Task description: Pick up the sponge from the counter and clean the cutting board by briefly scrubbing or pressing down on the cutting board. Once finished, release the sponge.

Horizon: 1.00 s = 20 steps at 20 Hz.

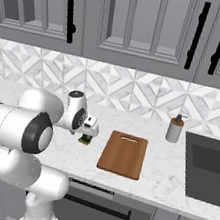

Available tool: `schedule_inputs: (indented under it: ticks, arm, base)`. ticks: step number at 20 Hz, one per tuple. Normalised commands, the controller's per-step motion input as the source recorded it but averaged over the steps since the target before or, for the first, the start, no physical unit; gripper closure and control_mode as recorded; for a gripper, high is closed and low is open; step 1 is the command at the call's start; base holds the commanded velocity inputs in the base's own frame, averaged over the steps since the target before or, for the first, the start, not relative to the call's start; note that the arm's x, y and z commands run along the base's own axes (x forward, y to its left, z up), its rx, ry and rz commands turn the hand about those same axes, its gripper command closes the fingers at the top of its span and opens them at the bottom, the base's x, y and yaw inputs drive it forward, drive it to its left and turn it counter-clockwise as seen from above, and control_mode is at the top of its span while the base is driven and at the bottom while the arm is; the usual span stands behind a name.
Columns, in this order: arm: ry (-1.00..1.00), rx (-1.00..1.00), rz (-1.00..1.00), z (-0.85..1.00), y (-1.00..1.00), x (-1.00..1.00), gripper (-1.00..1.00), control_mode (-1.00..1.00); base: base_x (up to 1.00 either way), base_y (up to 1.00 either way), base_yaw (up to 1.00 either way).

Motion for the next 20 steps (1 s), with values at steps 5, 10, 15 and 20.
schedule_inputs:
  ticks: [5, 10, 15, 20]
  arm:
    - [0.0, -0.26, 0.0, 0.93, 0.39, -0.53, -1.0, -1.0]
    - [0.07, -0.15, -0.02, 0.27, 0.08, -0.66, -1.0, -1.0]
    - [0.13, -0.14, -0.11, 0.18, 0.06, -0.65, -1.0, -1.0]
    - [0.08, -0.15, -0.05, 0.06, 0.27, -0.31, -1.0, -1.0]
  base:
    - [0.0, 0.0, 0.0]
    - [0.0, 0.0, 0.0]
    - [0.0, 0.0, 0.0]
    - [0.0, 0.0, 0.0]
